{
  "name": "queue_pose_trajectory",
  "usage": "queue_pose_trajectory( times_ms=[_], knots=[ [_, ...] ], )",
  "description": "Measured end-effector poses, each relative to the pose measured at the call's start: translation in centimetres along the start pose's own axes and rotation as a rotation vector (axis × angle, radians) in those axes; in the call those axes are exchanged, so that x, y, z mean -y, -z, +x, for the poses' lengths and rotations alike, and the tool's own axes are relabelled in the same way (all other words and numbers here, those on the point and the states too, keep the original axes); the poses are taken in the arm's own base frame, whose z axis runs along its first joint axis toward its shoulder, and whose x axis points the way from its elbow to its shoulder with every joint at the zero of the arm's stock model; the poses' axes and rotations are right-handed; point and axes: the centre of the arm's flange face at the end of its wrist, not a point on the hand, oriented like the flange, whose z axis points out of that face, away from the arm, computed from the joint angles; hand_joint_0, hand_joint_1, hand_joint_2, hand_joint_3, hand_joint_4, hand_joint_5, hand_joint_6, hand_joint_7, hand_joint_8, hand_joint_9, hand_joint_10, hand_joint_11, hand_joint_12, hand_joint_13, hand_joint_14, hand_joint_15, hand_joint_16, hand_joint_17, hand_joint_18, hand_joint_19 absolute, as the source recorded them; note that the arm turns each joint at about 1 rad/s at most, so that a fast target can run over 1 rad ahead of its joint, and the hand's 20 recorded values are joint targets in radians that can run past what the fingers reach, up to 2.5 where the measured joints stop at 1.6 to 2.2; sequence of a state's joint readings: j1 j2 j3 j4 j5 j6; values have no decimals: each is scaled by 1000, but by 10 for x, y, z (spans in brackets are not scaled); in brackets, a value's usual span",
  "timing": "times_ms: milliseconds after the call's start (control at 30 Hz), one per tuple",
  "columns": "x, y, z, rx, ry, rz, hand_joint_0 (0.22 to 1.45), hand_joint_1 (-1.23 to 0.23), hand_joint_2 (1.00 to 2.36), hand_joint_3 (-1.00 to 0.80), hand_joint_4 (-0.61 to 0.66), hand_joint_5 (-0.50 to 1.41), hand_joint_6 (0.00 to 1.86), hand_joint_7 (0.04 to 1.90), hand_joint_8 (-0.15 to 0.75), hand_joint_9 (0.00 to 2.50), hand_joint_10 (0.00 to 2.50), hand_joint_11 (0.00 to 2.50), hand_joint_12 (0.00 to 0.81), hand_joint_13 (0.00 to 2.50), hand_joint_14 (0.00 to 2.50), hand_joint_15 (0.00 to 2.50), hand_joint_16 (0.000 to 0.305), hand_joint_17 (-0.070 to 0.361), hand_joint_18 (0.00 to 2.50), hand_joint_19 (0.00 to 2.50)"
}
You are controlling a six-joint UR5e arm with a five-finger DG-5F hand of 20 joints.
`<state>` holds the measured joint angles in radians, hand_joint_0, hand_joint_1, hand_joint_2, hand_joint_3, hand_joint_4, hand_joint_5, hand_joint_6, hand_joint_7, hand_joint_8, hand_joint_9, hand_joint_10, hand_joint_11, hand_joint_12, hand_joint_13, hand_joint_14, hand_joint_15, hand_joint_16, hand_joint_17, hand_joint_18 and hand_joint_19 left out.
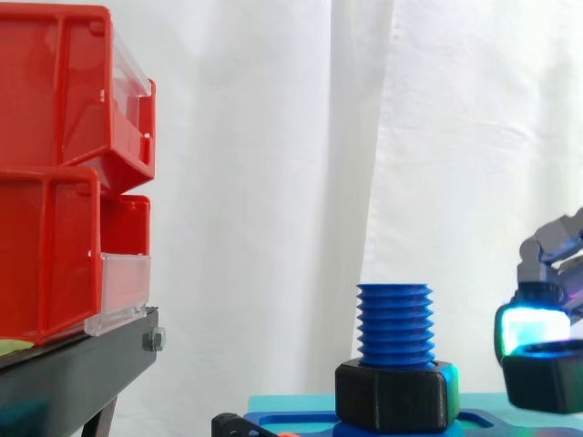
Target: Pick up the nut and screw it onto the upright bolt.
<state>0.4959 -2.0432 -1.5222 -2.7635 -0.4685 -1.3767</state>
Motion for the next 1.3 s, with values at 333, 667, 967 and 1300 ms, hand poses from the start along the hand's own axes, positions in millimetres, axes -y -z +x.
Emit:
queue_pose_trajectory(
  times_ms=[333,667,967,1300],
  knots=[
    [20,-3,-46,-10,-31,-23,536,-566,1000,-500,274,-156,593,1131,276,549,0,0,287,530,0,0,27,60,254,0],
    [20,-41,-95,31,-114,-133,535,-562,1000,-500,274,-157,594,1130,277,558,0,0,286,549,0,0,27,60,271,0],
    [11,-65,-104,103,-131,-253,535,-559,1000,-500,274,-158,595,1124,277,560,0,0,284,560,0,0,27,60,284,0],
    [3,-77,-78,103,-123,-310,537,-558,1000,-500,272,-159,595,1129,277,568,0,0,282,566,0,0,27,60,294,0]
  ],
)
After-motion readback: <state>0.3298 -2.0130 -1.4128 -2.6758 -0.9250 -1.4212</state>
